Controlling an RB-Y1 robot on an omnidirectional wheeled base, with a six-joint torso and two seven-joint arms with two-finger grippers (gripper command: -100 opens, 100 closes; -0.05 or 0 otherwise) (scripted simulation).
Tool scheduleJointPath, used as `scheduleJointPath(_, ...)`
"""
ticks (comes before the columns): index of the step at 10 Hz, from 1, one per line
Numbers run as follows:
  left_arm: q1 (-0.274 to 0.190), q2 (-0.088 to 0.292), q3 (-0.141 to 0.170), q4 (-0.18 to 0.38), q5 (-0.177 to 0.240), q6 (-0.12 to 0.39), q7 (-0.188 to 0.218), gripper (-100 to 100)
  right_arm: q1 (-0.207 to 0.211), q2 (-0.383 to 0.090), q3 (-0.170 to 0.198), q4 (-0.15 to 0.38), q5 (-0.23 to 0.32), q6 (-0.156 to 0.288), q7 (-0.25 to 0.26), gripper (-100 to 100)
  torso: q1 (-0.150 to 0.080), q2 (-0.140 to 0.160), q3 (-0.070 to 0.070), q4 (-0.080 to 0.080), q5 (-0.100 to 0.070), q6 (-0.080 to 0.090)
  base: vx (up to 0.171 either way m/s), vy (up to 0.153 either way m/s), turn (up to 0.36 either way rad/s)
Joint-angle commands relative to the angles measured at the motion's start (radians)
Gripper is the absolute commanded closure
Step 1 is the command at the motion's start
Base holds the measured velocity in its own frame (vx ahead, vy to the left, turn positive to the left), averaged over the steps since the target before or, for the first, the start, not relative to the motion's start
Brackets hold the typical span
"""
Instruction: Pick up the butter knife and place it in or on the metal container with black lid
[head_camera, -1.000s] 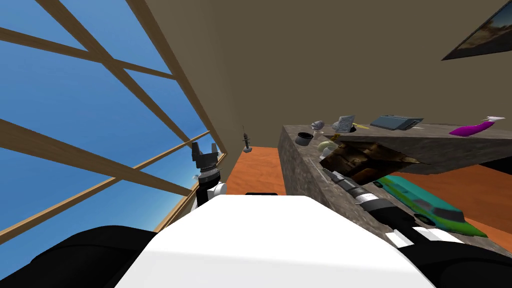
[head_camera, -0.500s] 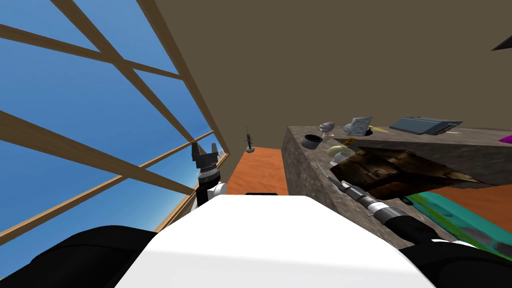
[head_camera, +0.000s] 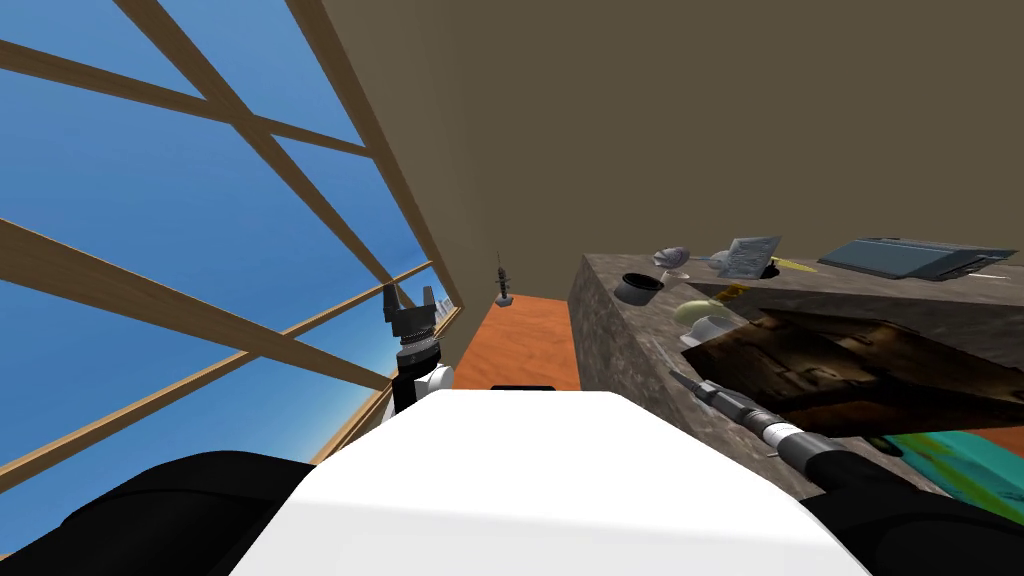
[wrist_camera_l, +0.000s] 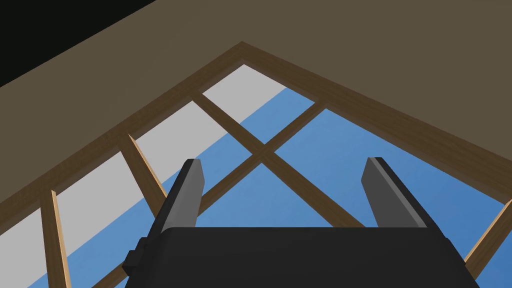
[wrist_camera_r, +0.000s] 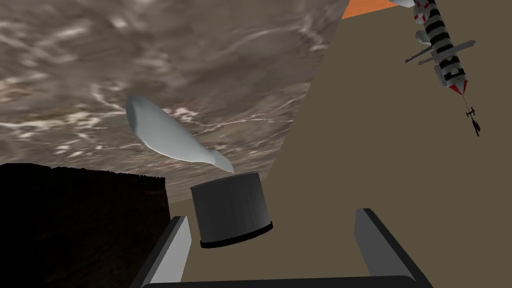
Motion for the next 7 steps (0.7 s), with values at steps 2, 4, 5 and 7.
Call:
scheduleJointPath(2,0.000,0.000,0.000,0.000,0.000,0.000,0.000,0,0.034,-0.051,0.025,0.037,0.012,0.041,-0.008,-100,0.001,-0.001,0.000,0.000,0.000,0.000,0.090,0.020,0.102)
scheduleJointPath(4,0.000,0.000,0.000,0.000,0.000,0.000,0.000,0,0.053,-0.086,0.045,0.071,0.019,0.061,-0.013,-100,0.001,-0.002,-0.001,0.000,0.000,0.000,0.102,0.008,0.087)
scheduleJointPath(5,0.000,0.000,0.000,0.000,0.000,0.000,0.000,0,0.061,-0.100,0.053,0.085,0.023,0.069,-0.014,-100,0.000,-0.002,-0.001,0.000,0.000,0.000,0.079,0.002,0.075)
scheduleJointPath(7,0.000,0.000,0.000,0.000,0.000,0.000,0.000,0,0.066,-0.104,0.058,0.100,0.026,0.067,-0.012,-100,0.001,-0.001,-0.001,0.000,0.000,0.000,0.063,0.007,0.055)
